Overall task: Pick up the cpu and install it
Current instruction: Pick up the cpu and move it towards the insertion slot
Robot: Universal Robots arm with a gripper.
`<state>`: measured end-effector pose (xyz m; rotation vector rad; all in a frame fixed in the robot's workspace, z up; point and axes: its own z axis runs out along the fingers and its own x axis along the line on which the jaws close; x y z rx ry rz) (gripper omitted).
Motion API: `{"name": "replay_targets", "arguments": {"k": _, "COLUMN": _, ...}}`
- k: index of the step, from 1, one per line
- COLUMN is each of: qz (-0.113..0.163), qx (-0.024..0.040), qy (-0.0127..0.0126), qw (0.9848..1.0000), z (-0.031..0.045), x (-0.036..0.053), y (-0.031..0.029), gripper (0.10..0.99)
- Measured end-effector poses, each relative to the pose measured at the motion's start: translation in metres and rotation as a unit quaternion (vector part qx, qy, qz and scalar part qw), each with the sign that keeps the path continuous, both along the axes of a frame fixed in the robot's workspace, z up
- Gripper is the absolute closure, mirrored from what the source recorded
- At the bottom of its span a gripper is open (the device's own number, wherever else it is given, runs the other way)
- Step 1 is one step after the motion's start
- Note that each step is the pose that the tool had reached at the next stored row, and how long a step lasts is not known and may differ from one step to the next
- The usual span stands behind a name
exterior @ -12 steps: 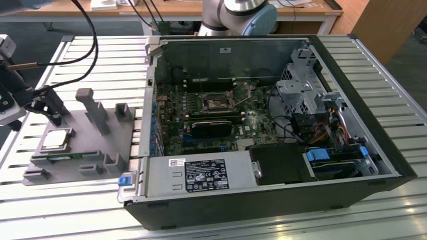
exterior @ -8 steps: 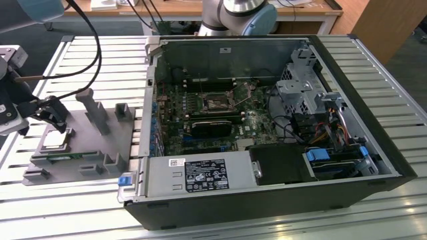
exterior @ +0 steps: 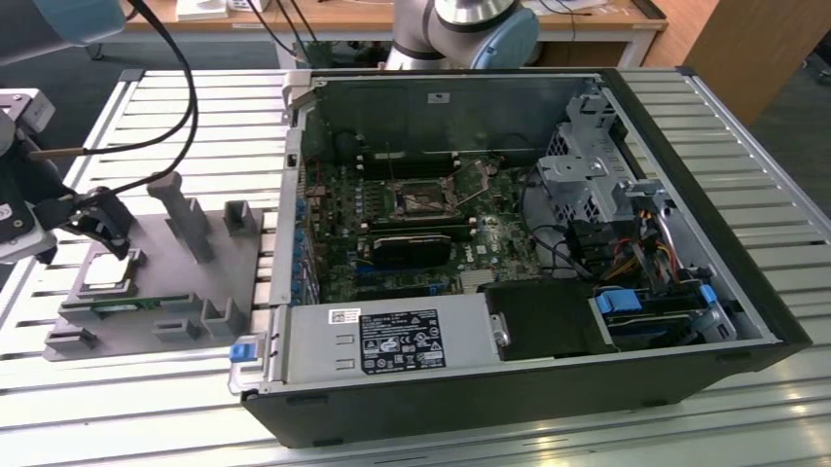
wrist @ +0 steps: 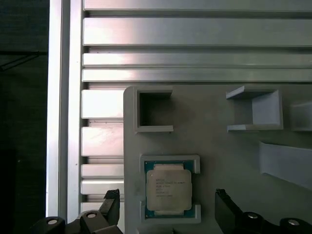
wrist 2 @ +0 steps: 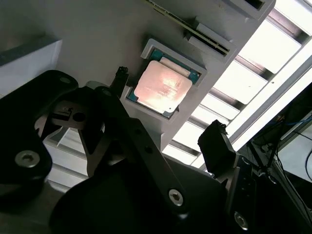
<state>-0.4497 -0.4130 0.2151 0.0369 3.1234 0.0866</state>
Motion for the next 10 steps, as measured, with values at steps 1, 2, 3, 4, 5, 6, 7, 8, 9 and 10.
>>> {"name": "replay_targets", "arguments": {"k": 1, "qz": 0.0, "qx": 0.0, "qy": -0.0001, "qw": 1.0, "z": -0.0004, "x": 0.0, "y": 0.0, "gripper": 0.227}}
{"name": "replay_targets", "arguments": {"k": 2, "qz": 0.0, "qx": 0.0, "qy": -0.0001, "qw": 1.0, "z": -0.0009, "x": 0.0, "y": 0.0, "gripper": 0.227}}
{"name": "replay_targets", "arguments": {"k": 3, "qz": 0.001, "qx": 0.0, "qy": 0.0001, "qw": 1.0, "z": -0.0012, "x": 0.0, "y": 0.0, "gripper": 0.227}}
{"name": "replay_targets", "arguments": {"k": 4, "qz": 0.003, "qx": 0.0, "qy": 0.0001, "qw": 1.0, "z": -0.0017, "x": 0.0, "y": 0.0, "gripper": 0.227}}
{"name": "replay_targets", "arguments": {"k": 5, "qz": 0.005, "qx": 0.0, "qy": 0.0002, "qw": 1.0, "z": -0.0021, "x": 0.0, "y": 0.0, "gripper": 0.227}}
{"name": "replay_targets", "arguments": {"k": 6, "qz": 0.006, "qx": -0.0001, "qy": 0.0003, "qw": 1.0, "z": -0.0025, "x": 0.0, "y": 0.0, "gripper": 0.227}}
{"name": "replay_targets", "arguments": {"k": 7, "qz": 0.006, "qx": 0.0, "qy": 0.0003, "qw": 1.0, "z": -0.003, "x": 0.0001, "y": 0.0, "gripper": 0.227}}
{"name": "replay_targets", "arguments": {"k": 8, "qz": 0.006, "qx": 0.0, "qy": 0.0004, "qw": 1.0, "z": -0.0036, "x": 0.0002, "y": 0.0, "gripper": 0.227}}
{"name": "replay_targets", "arguments": {"k": 9, "qz": 0.006, "qx": 0.0, "qy": 0.0006, "qw": 1.0, "z": -0.0044, "x": 0.0004, "y": 0.0, "gripper": 0.227}}
{"name": "replay_targets", "arguments": {"k": 10, "qz": 0.006, "qx": 0.0, "qy": 0.0008, "qw": 1.0, "z": -0.0052, "x": 0.0005, "y": 0.0, "gripper": 0.227}}
